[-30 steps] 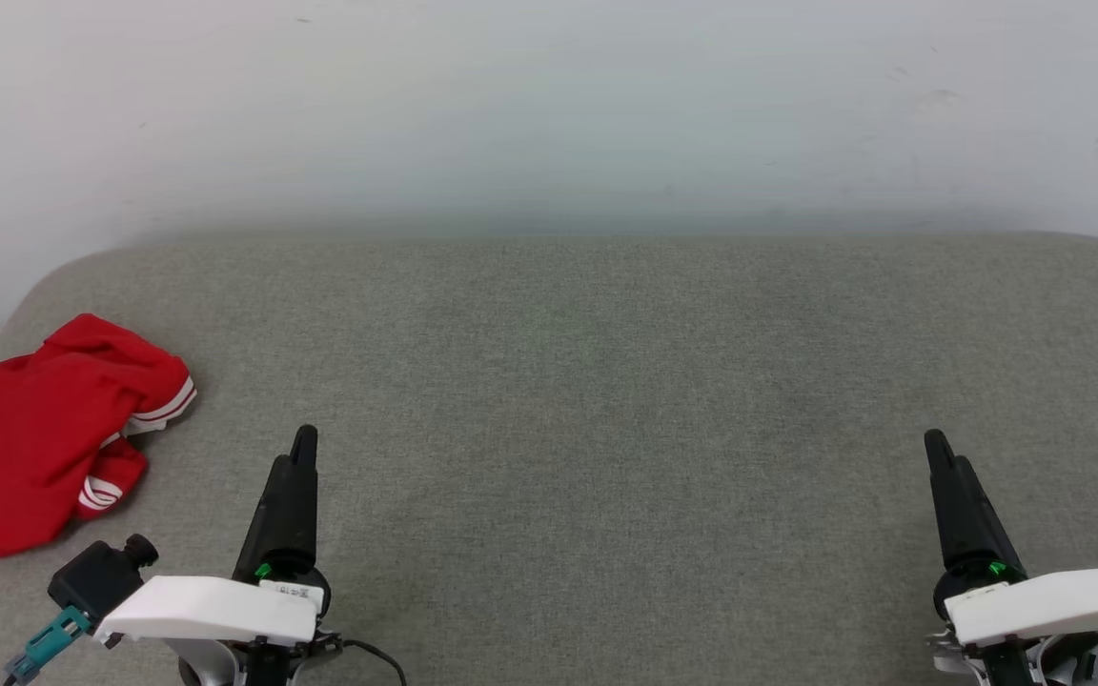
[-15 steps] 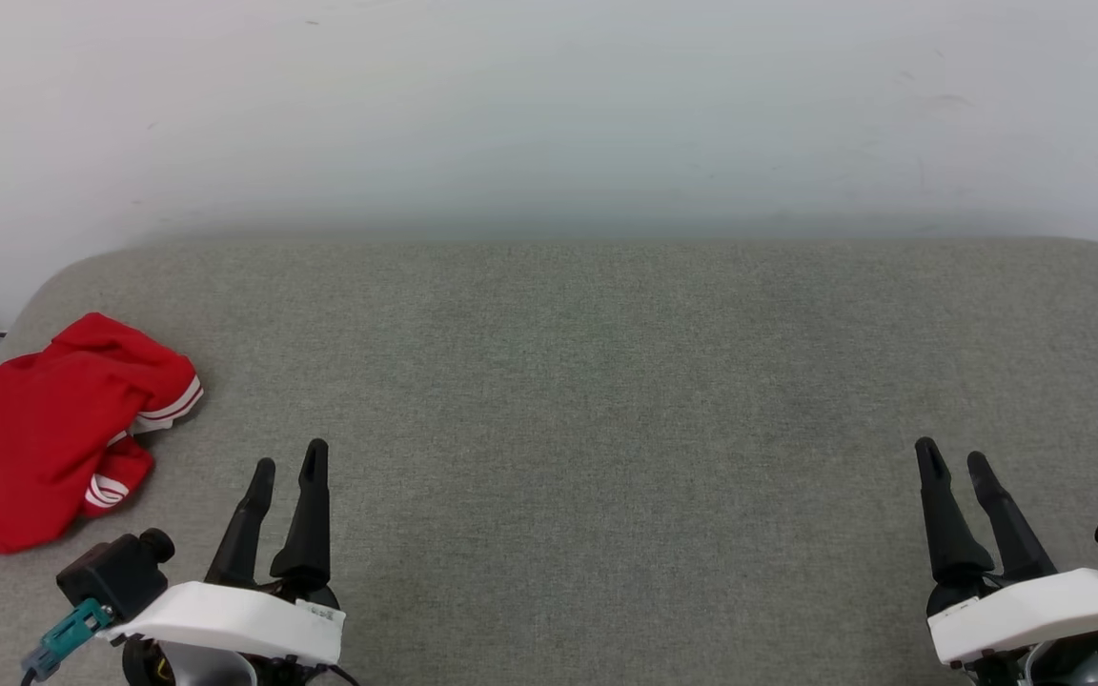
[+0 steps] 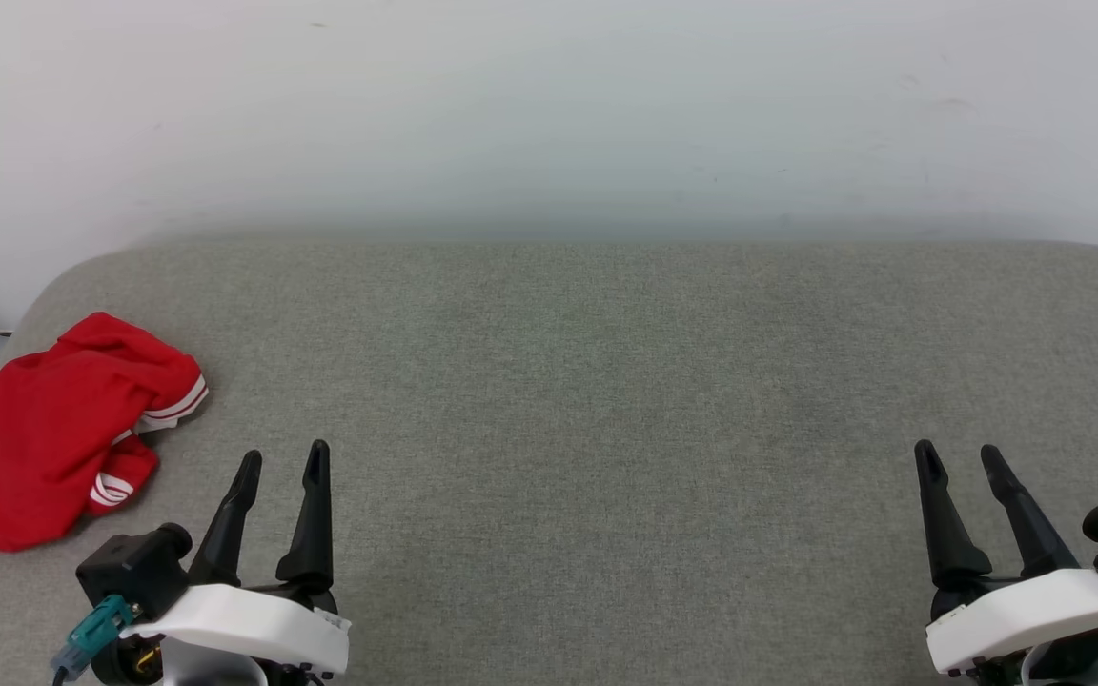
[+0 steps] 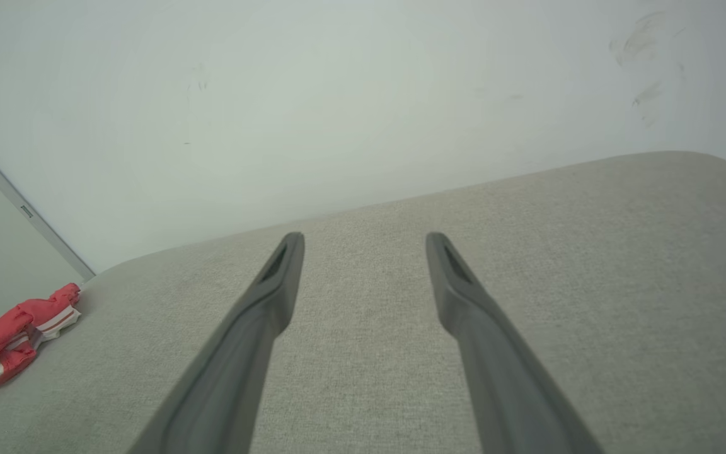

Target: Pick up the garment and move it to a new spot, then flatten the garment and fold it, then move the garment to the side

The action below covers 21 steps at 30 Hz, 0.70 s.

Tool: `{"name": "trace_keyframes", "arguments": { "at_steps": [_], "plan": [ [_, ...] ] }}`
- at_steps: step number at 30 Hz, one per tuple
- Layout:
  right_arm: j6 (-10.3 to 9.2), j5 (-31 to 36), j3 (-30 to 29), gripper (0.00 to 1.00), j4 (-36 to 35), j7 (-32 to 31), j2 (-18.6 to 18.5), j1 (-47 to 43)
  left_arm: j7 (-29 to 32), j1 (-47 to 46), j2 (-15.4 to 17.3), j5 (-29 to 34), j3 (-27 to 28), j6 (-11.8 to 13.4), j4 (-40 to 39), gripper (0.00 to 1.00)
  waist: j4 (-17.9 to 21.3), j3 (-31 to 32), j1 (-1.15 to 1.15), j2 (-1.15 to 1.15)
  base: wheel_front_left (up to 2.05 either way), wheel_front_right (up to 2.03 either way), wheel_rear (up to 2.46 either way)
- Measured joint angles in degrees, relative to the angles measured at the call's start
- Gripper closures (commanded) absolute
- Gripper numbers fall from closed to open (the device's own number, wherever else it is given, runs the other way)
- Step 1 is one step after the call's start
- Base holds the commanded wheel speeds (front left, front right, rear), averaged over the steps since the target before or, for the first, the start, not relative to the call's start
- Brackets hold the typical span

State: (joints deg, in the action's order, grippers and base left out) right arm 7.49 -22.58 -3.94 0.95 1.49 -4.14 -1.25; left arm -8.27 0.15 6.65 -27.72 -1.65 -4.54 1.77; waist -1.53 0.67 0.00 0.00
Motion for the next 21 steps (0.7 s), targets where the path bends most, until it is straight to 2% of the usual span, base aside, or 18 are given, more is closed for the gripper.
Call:
{"name": "trace_keyframes", "arguments": {
  "at_steps": [14,21],
  "plan": [
    [0.00,8.59,-0.80,0.00,-3.18,-0.77,0.53,-1.05,-1.91,0.54,1.49,7.67,-1.87,1.71,0.09,0.00,-0.43,0.16,0.00,0.00,0.00,0.00,0.00],
    [0.00,11.96,-1.25,0.00,-4.23,-1.25,0.77,-1.46,-2.82,0.59,1.66,10.38,-2.44,1.77,0.49,0.00,-0.59,0.21,0.00,0.00,0.00,0.00,0.00]
  ]
}}
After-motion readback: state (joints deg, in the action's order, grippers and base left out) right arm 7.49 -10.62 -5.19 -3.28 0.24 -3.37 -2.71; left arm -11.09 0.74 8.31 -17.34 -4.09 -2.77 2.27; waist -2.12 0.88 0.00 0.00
